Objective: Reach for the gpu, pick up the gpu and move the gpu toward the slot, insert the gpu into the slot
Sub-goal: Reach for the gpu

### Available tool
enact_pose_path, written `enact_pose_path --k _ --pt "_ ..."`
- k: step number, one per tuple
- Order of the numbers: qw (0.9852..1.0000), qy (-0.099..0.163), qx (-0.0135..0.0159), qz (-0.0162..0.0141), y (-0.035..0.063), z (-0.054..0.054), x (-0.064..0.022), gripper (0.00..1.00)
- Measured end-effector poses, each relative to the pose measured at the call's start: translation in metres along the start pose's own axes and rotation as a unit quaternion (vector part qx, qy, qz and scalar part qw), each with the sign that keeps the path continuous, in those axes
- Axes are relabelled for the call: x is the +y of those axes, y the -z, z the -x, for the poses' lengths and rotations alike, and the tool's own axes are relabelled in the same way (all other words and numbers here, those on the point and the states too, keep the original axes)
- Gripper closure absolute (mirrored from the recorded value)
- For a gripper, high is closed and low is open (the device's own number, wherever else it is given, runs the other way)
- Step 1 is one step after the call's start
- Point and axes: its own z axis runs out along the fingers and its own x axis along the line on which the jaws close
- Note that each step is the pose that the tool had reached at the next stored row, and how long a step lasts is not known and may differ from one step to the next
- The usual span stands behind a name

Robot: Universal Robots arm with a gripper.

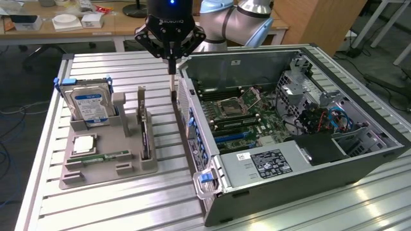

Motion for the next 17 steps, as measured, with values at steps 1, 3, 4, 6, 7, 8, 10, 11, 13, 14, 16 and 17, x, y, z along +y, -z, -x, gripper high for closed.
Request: enact_pose_path --k 1,3,4,6,7,8,10,11,13,14,16,17 --pt "1.0000 0.000 0.0000 0.0000 0.0000 -0.001 -0.0001 0.90" --pt "1.0000 0.000 0.0000 0.0000 0.0001 -0.003 -0.0002 0.90" --pt "1.0000 0.000 0.0000 0.0000 0.0001 -0.004 -0.0003 0.90" --pt "1.0000 0.000 0.0000 0.0000 0.0002 -0.006 -0.0005 0.90" --pt "1.0000 0.000 0.0000 0.0000 0.0002 -0.007 -0.0005 0.90" --pt "1.0000 0.000 0.0000 0.0000 0.0002 -0.008 -0.0006 0.90" --pt "1.0000 0.000 0.0000 0.0000 0.0003 -0.010 -0.0008 0.90" --pt "1.0000 0.000 0.0000 0.0000 0.0003 -0.011 -0.0008 0.90" --pt "1.0000 0.000 0.0000 0.0000 0.0003 -0.013 -0.0010 0.90" --pt "1.0000 0.000 0.0000 0.0000 0.0004 -0.014 -0.0011 0.90" --pt "1.0000 0.000 0.0000 0.0000 0.0004 -0.017 -0.0012 0.90" --pt "1.0000 0.000 0.0000 0.0000 0.0004 -0.018 -0.0013 0.90"
